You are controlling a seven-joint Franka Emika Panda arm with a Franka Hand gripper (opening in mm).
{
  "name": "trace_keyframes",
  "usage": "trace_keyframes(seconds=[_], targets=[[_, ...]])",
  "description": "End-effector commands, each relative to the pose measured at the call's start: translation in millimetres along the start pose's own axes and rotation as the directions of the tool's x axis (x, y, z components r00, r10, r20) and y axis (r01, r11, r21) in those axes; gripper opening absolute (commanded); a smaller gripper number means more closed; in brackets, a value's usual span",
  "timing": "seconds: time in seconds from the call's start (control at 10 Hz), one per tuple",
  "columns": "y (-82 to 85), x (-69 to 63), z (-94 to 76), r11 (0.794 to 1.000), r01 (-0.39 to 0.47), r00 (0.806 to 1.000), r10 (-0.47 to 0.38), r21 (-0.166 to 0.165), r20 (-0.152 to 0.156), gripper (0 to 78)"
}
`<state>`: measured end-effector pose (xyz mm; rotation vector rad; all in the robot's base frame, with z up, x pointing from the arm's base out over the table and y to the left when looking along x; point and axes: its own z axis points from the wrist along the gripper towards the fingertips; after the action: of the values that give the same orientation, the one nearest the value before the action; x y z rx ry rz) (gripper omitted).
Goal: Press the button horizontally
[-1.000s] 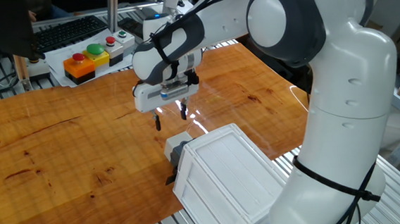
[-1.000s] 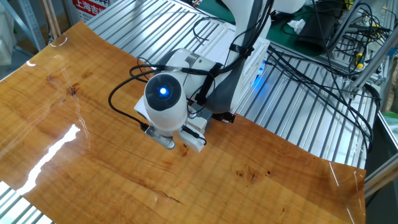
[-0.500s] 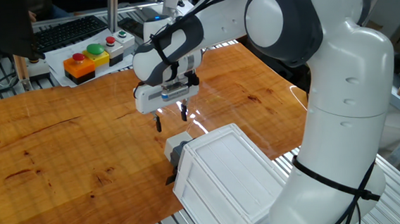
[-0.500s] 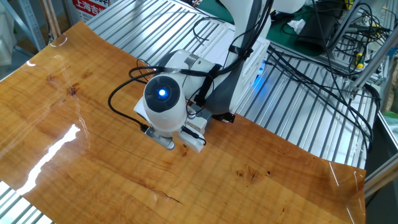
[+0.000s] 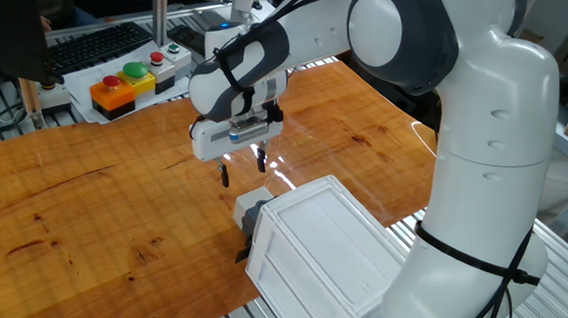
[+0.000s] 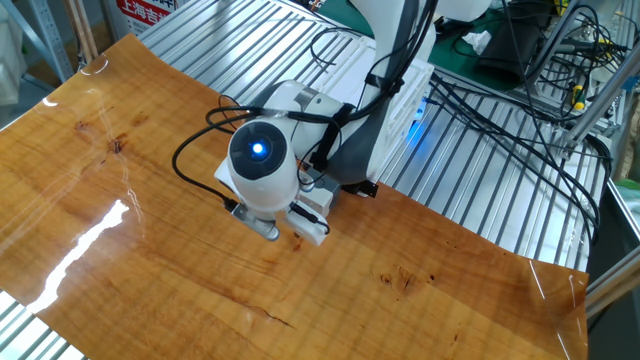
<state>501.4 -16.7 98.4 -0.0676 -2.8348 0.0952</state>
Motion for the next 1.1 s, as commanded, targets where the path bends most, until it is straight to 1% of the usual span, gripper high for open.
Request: trace_keyframes(seconds=[0.1, 0.2, 0.3, 0.4, 0.6, 0.7, 0.8, 0.9, 1.1], targets=[[-0.4, -0.6, -1.4, 1.0, -0.01, 1.0, 0.01, -0.007, 0.0, 77.4], [-0.4, -0.6, -1.4, 1.0, -0.03, 0.999, 0.03, 0.002, -0.02, 77.4], [-0.4, -0.6, -1.4, 1.0, -0.031, 0.999, 0.031, 0.002, -0.021, 77.4], [-0.4, -0.6, -1.4, 0.999, -0.049, 0.998, 0.05, 0.012, -0.046, 77.4], [-0.4, -0.6, -1.4, 0.999, -0.049, 0.996, 0.05, 0.016, -0.068, 77.4], [-0.6, 0.4, -0.7, 0.999, -0.039, 0.997, 0.041, 0.027, -0.061, 77.4], [-0.7, 1.3, 0.0, 0.999, -0.037, 0.998, 0.039, 0.029, -0.058, 77.4], [-1.4, 3.9, 0.5, 0.999, -0.026, 0.998, 0.029, 0.045, -0.058, 77.4], [-3.3, 11.6, 4.7, 0.999, -0.012, 0.998, 0.015, 0.044, -0.065, 77.4]])
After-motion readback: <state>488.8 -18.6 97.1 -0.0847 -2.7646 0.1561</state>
